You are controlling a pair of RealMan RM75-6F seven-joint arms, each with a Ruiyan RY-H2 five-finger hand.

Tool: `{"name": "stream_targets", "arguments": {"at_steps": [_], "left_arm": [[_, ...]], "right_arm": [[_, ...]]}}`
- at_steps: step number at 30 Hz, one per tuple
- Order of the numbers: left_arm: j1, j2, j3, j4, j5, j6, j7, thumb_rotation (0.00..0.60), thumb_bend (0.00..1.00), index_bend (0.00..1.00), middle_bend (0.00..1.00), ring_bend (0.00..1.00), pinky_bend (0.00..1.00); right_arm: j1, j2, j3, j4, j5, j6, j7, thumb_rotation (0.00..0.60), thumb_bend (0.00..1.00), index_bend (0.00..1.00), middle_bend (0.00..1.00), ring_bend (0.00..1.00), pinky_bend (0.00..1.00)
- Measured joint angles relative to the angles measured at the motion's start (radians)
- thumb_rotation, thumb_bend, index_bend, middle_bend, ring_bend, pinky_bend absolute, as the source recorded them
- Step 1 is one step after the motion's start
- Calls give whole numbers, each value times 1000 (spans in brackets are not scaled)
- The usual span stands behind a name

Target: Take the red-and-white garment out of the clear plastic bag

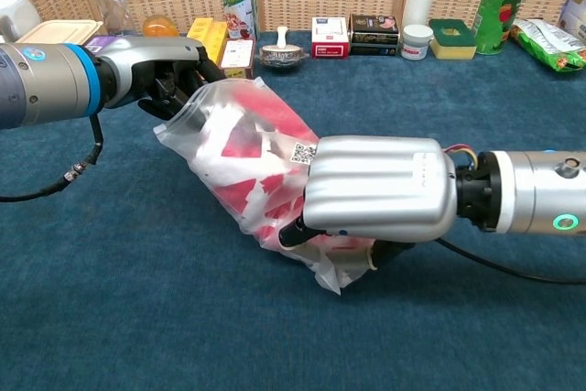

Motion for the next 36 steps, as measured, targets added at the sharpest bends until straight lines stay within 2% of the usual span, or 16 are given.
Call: {"name": "stream_targets", "arguments": {"at_steps": [8, 16, 30, 36], "left_arm": [[6, 9, -1, 0, 2, 2, -11, 600, 480, 900, 1000, 1000, 1000], [21, 28, -11, 0, 25, 8, -41, 600, 482, 900, 1000, 1000, 1000], [90, 133, -33, -4, 87, -9, -168, 600, 482, 900, 1000, 1000, 1000], [119, 176, -42, 1, 114, -25, -224, 600, 481, 900, 1000, 1000, 1000]], "right_arm": [[-1, -5, 4, -1, 1, 0, -15, 600, 486, 890, 1000, 1000, 1000], [-6, 36, 3, -40, 15, -32, -67, 600, 486, 906, 1000, 1000, 1000], [-64, 225, -16, -119, 87, -93, -190, 600, 486, 909, 1000, 1000, 1000], [-99, 278, -13, -127, 123, -99, -213, 600, 486, 909, 1000, 1000, 1000]]}}
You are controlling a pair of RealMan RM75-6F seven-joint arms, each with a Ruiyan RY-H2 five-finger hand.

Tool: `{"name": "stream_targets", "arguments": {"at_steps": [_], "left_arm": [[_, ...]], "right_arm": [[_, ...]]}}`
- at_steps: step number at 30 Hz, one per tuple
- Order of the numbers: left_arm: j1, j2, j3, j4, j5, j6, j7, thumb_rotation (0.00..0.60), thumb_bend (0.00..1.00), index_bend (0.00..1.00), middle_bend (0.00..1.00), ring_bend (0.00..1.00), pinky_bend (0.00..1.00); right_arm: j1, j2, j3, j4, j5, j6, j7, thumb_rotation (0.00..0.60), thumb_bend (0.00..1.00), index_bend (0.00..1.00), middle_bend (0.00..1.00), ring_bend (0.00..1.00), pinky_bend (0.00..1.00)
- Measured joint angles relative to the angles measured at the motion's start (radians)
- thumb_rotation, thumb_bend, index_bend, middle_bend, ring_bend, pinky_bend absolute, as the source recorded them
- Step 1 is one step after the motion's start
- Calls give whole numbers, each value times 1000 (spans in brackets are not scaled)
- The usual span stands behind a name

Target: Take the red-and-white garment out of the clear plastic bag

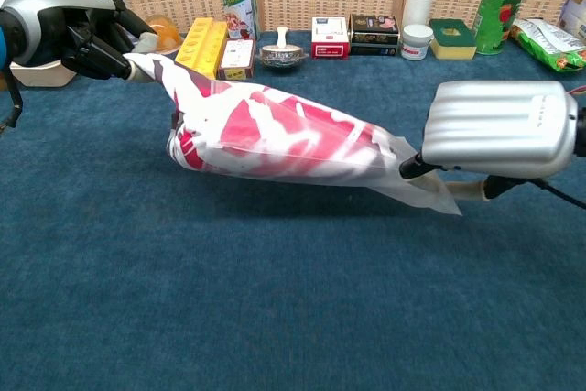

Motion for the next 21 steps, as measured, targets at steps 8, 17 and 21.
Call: {"name": "stream_targets", "arguments": {"at_steps": [8, 17, 21], "left_arm": [[33, 52, -17, 8, 29, -14, -68, 600, 481, 900, 1000, 1000, 1000], [70, 106, -20, 23, 57, -15, -117, 600, 483, 900, 1000, 1000, 1000], [85, 126, -23, 38, 72, -18, -142, 600, 482, 900, 1000, 1000, 1000]], "right_arm": [[-30, 37, 6, 0, 16, 7, -10, 600, 486, 910, 1000, 1000, 1000], [-66, 73, 17, 18, 37, 29, -12, 600, 486, 910, 1000, 1000, 1000], [-86, 92, 18, 26, 44, 41, -12, 600, 486, 910, 1000, 1000, 1000]]}}
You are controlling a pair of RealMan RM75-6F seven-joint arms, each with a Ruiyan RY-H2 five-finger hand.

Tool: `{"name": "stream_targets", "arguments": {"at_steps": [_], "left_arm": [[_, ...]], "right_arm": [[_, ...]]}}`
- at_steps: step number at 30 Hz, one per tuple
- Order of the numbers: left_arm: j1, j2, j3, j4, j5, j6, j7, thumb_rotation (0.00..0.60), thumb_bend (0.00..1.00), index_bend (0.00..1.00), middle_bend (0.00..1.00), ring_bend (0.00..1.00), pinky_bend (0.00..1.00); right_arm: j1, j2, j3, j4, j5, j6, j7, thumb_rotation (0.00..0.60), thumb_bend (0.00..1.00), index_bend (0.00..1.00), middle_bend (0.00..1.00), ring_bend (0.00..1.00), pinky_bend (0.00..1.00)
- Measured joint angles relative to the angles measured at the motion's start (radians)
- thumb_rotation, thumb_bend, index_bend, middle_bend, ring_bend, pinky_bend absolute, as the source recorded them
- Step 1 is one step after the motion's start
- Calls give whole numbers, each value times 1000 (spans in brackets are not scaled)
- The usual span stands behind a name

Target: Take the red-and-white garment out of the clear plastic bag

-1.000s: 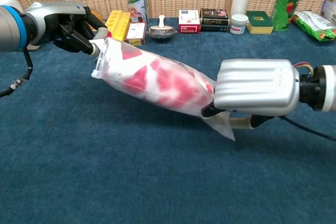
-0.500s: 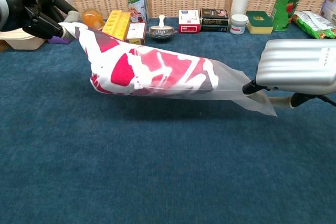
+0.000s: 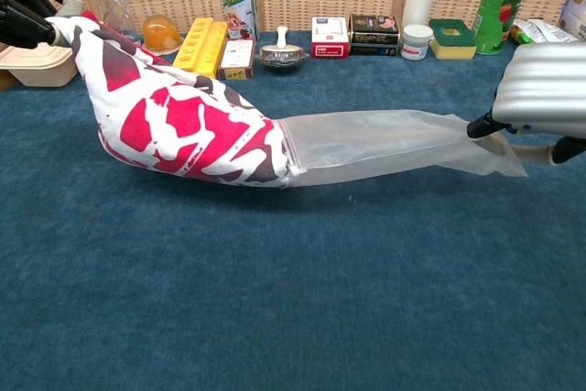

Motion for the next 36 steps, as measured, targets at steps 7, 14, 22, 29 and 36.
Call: {"name": "stream_targets", "arguments": {"at_steps": [7, 14, 22, 29, 36], "left_arm": [[24, 19, 1, 20, 18, -6, -39, 600, 474, 901, 1000, 1000, 1000], [42, 37, 9, 20, 82, -27, -82, 600, 275, 451, 724, 585, 741], [56, 101, 40, 8, 269, -84, -151, 600, 101, 99, 167, 17, 179], [82, 135, 75, 4, 354, -32, -132, 600, 93, 96, 143, 1, 145], [133, 157, 94, -4, 370, 84, -89, 600, 89, 88, 142, 1, 145]], "right_arm": [[-31, 15, 4, 19, 8, 30, 6, 600, 486, 910, 1000, 1000, 1000], [-55, 22, 13, 38, 15, 45, 4, 600, 366, 572, 786, 967, 981], [-84, 41, 38, -4, 78, 24, -8, 600, 101, 240, 396, 603, 707], [-106, 66, 53, -43, 101, 23, 3, 600, 54, 183, 310, 485, 573], [-125, 107, 58, -85, 111, 41, 66, 600, 21, 126, 268, 434, 491]]}}
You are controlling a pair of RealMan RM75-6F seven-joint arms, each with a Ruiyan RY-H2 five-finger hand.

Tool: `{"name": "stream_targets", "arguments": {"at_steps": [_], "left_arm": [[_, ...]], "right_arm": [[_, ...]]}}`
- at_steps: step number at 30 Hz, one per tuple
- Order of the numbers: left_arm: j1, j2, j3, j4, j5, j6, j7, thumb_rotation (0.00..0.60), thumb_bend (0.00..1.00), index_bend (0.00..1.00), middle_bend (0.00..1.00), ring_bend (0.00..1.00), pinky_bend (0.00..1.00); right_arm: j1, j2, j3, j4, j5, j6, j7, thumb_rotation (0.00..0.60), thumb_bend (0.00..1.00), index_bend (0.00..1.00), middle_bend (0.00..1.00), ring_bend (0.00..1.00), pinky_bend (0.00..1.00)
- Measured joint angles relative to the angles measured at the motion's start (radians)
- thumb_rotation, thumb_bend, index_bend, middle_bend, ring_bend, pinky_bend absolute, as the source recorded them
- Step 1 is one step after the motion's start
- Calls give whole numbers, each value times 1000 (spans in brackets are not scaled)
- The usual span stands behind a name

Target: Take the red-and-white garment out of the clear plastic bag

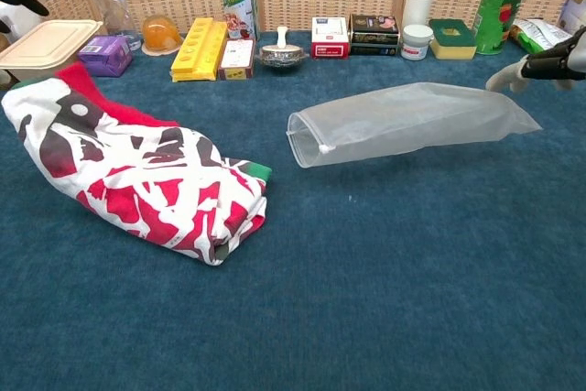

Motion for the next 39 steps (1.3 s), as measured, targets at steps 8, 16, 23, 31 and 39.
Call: {"name": "stream_targets", "arguments": {"at_steps": [8, 16, 23, 31, 39], "left_arm": [[66, 32, 16, -6, 17, 114, 8, 600, 56, 56, 137, 0, 146], [150, 19, 41, -8, 42, 277, 54, 600, 157, 57, 138, 8, 182], [243, -20, 77, 8, 79, 433, 118, 600, 189, 99, 137, 48, 208], [392, -82, 165, 57, 147, 613, 197, 600, 190, 140, 142, 56, 215], [475, -116, 207, 87, 182, 702, 206, 600, 190, 164, 154, 59, 214]], "right_arm": [[-29, 32, 7, -16, 3, 36, 55, 600, 20, 90, 239, 391, 444], [-86, 32, 44, -8, 75, 90, 118, 600, 80, 174, 313, 441, 490], [-159, 17, 94, -26, 175, 161, 175, 600, 197, 430, 489, 597, 638], [-274, 26, 134, -130, 337, 204, 183, 600, 206, 493, 521, 603, 632], [-358, 24, 132, -152, 351, 280, 169, 600, 206, 527, 543, 602, 621]]}}
